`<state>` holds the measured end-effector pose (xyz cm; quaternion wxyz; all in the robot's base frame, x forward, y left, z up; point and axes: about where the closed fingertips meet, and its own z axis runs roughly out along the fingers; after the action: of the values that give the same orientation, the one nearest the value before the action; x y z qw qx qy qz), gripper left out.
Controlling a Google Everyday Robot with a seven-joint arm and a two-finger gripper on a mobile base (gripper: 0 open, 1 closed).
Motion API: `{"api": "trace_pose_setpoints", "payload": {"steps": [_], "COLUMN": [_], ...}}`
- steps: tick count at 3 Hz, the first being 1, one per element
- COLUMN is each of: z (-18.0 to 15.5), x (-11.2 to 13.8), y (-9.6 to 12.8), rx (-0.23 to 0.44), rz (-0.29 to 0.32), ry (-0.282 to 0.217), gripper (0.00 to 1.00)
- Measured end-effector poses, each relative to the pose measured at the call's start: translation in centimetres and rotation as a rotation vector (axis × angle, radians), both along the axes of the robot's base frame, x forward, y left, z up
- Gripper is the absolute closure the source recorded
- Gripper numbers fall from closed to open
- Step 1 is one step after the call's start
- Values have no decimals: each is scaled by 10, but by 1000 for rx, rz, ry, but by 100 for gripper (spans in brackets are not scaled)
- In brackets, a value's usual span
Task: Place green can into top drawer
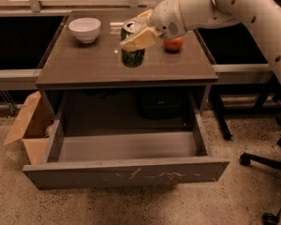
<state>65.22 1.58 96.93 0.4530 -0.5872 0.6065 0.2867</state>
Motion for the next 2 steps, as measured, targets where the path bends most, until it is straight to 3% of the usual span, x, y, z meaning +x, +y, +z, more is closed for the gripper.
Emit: {"api": "trace_pose_setpoints", "payload": {"steps": [1,2], "z": [-40,-92], "x": [-47,-69], "y": [15,27], "rx": [34,54], "rz": [3,23], "ry": [57,155], "gripper": [100,100]}}
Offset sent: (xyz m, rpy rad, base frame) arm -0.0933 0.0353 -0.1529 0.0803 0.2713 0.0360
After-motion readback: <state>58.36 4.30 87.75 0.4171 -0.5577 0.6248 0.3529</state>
